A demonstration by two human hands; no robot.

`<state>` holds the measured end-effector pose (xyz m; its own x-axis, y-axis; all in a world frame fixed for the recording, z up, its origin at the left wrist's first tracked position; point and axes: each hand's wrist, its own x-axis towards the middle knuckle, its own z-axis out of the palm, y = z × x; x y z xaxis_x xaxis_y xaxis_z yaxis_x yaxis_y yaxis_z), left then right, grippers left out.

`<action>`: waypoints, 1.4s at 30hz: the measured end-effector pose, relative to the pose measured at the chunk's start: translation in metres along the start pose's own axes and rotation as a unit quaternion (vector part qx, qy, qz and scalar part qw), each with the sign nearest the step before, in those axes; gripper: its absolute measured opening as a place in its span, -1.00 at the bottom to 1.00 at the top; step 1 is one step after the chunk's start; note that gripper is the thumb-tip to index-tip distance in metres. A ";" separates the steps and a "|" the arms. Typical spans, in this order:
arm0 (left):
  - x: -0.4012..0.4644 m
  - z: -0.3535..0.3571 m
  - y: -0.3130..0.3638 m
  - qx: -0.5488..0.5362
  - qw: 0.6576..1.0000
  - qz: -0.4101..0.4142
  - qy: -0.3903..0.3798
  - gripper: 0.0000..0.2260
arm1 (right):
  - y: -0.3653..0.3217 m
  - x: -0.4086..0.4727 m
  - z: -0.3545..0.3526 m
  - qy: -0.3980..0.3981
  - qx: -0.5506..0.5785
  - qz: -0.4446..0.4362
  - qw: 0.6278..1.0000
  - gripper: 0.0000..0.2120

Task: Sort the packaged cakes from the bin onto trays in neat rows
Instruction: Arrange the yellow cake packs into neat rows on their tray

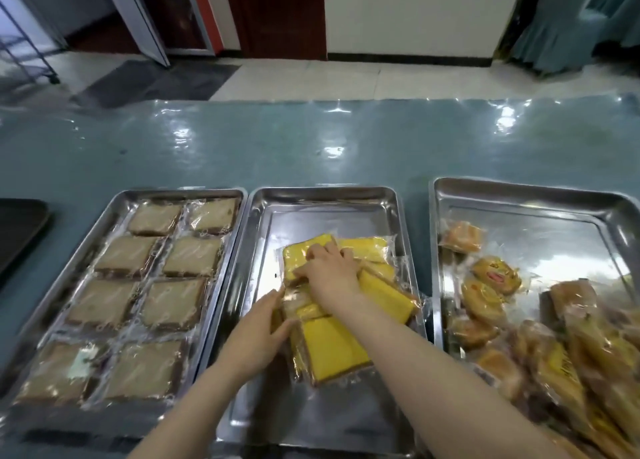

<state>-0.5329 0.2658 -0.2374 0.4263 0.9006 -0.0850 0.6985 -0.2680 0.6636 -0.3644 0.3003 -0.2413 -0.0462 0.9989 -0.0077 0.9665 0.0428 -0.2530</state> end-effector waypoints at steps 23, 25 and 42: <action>-0.026 0.010 -0.008 -0.125 0.963 -0.232 0.062 -0.69 | 0.049 -0.108 0.005 0.054 0.103 0.032 0.993 -0.56; -0.035 0.011 -0.007 -0.135 0.954 -0.260 0.063 -0.77 | 0.039 -0.116 0.002 0.049 0.110 0.015 0.993 -0.46; -0.102 -0.013 -0.018 0.089 0.963 -0.253 -0.009 -0.79 | 0.022 -0.180 -0.001 -0.016 0.018 0.077 0.997 -0.74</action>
<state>-0.5967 0.1834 -0.2311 0.0135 0.9260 -0.3774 0.9065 0.1479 0.3954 -0.3344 0.1216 -0.2444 0.0931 0.9924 -0.0804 0.9529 -0.1122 -0.2819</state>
